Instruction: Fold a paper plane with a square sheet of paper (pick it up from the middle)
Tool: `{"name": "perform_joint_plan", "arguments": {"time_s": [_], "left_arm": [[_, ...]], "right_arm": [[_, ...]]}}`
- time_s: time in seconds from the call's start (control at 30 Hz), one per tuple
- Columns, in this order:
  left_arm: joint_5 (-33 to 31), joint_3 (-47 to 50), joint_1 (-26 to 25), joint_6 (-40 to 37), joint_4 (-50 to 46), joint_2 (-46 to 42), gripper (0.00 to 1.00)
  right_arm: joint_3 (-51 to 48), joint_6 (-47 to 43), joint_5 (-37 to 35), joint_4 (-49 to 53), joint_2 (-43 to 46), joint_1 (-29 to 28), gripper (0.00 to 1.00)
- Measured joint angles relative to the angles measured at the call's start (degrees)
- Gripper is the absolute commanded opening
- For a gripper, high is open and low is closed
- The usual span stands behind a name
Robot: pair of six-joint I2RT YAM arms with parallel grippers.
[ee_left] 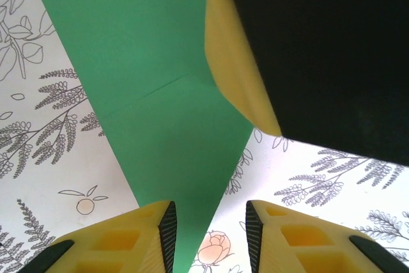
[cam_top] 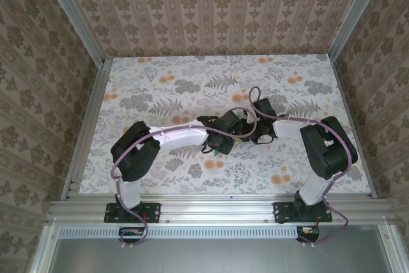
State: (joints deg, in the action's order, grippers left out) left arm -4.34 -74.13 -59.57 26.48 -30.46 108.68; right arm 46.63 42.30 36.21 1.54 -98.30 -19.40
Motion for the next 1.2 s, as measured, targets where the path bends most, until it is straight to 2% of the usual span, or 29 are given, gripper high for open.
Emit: {"name": "perform_joint_plan", "arguments": {"time_s": [0.27, 0.53, 1.03, 1.2], "left_arm": [[-1.66, 0.0, -0.37, 0.02, -0.17, 0.87, 0.36], [-2.23, 0.0, -0.46, -0.09, -0.07, 1.86, 0.26], [-4.55, -0.02, -0.79, -0.15, 0.02, 2.27, 0.28], [-5.11, -0.02, -0.79, -0.2, 0.02, 2.27, 0.19]], "right_arm": [[0.0, 0.24, 0.0, 0.02, 0.09, 0.0, 0.05], [0.0, 1.22, 0.0, 0.0, 0.5, -0.17, 0.06], [0.02, 1.36, 0.0, 0.07, 0.55, -0.26, 0.06], [0.02, 1.25, 0.0, 0.37, 0.55, -0.26, 0.06]]}}
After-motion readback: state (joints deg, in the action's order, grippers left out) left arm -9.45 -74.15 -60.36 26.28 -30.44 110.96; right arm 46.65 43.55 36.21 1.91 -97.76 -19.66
